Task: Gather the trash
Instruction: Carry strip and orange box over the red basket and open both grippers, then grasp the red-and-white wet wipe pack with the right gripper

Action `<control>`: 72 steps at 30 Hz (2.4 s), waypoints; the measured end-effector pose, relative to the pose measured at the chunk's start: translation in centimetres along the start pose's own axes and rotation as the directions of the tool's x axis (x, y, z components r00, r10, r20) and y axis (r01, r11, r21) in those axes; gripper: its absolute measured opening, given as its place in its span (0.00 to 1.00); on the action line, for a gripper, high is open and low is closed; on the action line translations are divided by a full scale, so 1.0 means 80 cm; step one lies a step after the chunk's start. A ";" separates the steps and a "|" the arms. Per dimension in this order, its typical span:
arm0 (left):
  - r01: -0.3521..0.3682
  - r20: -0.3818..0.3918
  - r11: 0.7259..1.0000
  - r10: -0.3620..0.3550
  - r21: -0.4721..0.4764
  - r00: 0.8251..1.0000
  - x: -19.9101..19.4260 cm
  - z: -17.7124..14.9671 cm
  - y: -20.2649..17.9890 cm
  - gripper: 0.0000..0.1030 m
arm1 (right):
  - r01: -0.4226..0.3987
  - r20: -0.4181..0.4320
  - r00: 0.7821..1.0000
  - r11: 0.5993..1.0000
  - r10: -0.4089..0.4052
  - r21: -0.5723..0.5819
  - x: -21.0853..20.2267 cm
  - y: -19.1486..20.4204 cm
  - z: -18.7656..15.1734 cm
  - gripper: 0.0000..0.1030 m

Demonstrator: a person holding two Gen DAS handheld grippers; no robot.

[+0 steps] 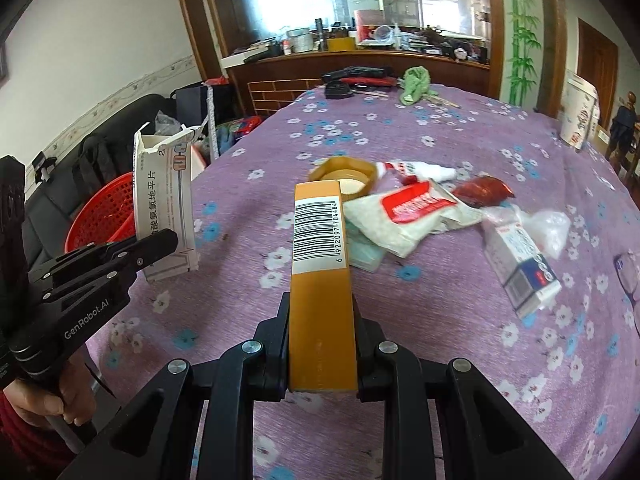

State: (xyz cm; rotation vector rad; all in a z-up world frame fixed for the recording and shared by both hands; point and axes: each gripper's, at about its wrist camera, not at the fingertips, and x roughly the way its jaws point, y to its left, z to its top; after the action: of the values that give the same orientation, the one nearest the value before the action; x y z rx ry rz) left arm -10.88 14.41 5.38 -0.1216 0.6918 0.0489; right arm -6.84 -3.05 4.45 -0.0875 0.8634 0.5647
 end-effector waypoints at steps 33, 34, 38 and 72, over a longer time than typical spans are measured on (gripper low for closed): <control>-0.282 0.021 0.895 0.308 -0.347 0.951 -0.070 -0.009 0.287 0.13 | -0.357 -0.168 0.931 0.904 0.324 -0.234 0.134 0.302 0.145 0.24; -0.282 0.017 0.891 0.308 -0.355 0.951 -0.069 -0.010 0.292 0.13 | -0.360 -0.174 0.929 0.904 0.325 -0.232 0.141 0.309 0.147 0.25; -0.285 0.013 0.882 0.312 -0.376 0.950 -0.067 -0.009 0.300 0.19 | -0.376 -0.190 0.921 0.903 0.340 -0.207 0.162 0.322 0.156 0.37; 0.009 -0.052 1.000 -0.008 0.015 0.999 0.018 0.011 0.006 0.48 | -0.091 -0.029 0.992 0.846 0.124 0.525 0.056 -0.149 0.059 0.63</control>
State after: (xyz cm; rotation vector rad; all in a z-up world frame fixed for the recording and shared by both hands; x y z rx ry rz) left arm -9.28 14.99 5.10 -0.1111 0.7430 0.0320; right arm 4.75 -9.83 2.49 0.4486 1.0631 0.4145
